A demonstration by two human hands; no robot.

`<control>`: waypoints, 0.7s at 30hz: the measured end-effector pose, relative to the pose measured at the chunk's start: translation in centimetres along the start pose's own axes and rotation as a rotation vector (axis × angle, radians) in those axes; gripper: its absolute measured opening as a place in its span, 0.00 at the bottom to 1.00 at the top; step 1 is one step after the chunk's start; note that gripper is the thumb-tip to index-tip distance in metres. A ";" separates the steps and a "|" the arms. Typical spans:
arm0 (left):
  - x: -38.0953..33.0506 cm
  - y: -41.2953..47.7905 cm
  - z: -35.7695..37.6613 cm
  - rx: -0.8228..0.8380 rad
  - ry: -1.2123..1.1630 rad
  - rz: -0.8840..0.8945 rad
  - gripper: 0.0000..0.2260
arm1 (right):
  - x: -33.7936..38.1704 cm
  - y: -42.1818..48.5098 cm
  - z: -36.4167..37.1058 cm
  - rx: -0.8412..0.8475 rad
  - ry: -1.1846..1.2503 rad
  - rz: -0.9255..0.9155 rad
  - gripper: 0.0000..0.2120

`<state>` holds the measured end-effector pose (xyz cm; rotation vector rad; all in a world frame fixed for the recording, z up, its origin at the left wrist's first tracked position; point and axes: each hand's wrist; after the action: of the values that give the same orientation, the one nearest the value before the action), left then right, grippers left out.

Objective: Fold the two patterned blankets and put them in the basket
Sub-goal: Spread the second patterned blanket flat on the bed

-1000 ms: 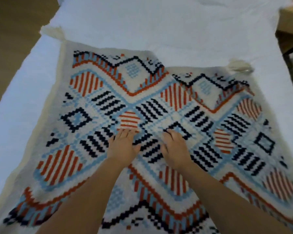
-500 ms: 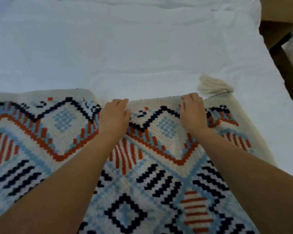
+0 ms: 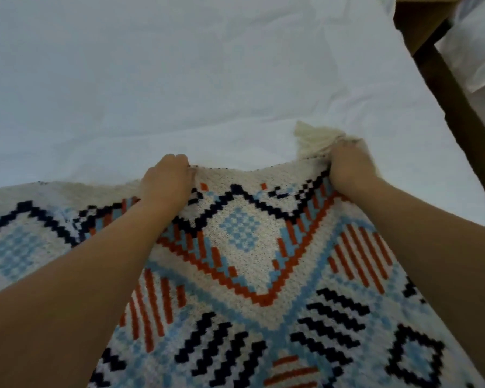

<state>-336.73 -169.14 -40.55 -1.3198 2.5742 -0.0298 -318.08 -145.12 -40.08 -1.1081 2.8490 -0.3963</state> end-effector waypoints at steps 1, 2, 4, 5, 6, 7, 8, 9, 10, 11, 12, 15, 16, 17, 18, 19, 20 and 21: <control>-0.9 0.4 0.0 -0.061 -0.051 -0.010 0.13 | -1.1 0.8 -0.7 -0.069 0.047 0.057 0.15; -2.0 0.7 0.1 -0.115 -0.117 -0.018 0.13 | -2.1 1.4 -1.5 -0.136 0.102 0.116 0.15; -3.8 1.1 0.5 -0.180 -0.234 -0.048 0.12 | -4.1 2.1 -2.5 -0.236 0.188 0.226 0.15; -4.4 1.2 0.9 -0.188 -0.273 -0.079 0.11 | -5.1 2.4 -2.6 -0.262 0.211 0.266 0.15; -4.8 1.2 1.6 -0.177 -0.312 -0.120 0.10 | -5.7 2.5 -2.4 -0.279 0.230 0.285 0.15; -5.4 1.0 2.4 -0.144 -0.359 -0.157 0.10 | -6.1 2.7 -1.8 -0.291 0.254 0.281 0.15; -5.7 0.5 3.3 -0.086 -0.387 -0.174 0.10 | -6.2 2.5 -0.9 -0.287 0.293 0.250 0.15; -5.9 -0.2 4.6 -0.018 -0.351 -0.158 0.15 | -5.9 2.2 0.5 -0.254 0.321 0.188 0.16; -6.1 -1.1 5.9 0.065 -0.252 -0.108 0.25 | -5.5 1.5 2.3 -0.193 0.311 0.108 0.20; -6.1 -1.9 7.0 0.127 -0.148 -0.046 0.33 | -5.0 0.6 4.3 -0.114 0.265 0.046 0.25; -5.9 -2.5 8.0 0.143 -0.078 0.005 0.37 | -4.7 -0.4 6.1 -0.064 0.216 0.013 0.28; -4.9 -2.4 9.4 0.169 0.009 0.053 0.41 | -4.7 -1.7 8.9 -0.127 0.170 0.034 0.32; -4.7 -2.2 9.4 0.196 0.030 0.055 0.42 | -4.6 -1.9 9.0 -0.147 0.159 0.039 0.32; -4.7 -2.0 9.3 0.217 0.047 0.056 0.43 | -4.6 -2.1 9.0 -0.167 0.152 0.046 0.33; -4.7 -1.8 9.1 0.238 0.065 0.061 0.44 | -4.5 -2.4 9.0 -0.188 0.143 0.052 0.33; -4.8 -1.8 8.8 0.263 0.081 0.068 0.45 | -4.3 -3.0 9.2 -0.205 0.134 0.062 0.33; -4.8 -2.0 8.5 0.285 0.088 0.075 0.46 | -4.0 -3.7 9.4 -0.208 0.134 0.071 0.33; -4.8 -2.5 8.2 0.292 0.090 0.078 0.45 | -3.7 -4.7 9.7 -0.199 0.141 0.078 0.34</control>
<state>-330.18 -165.99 -47.21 -1.1337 2.5682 -0.4426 -310.82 -148.01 -48.39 -1.0308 3.1014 -0.1961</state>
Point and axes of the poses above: each hand's wrist, its own y-axis towards the middle knuckle, its own z-axis out of the palm, x = y × z, and after that the axes turned 5 degrees about -z, right-handed
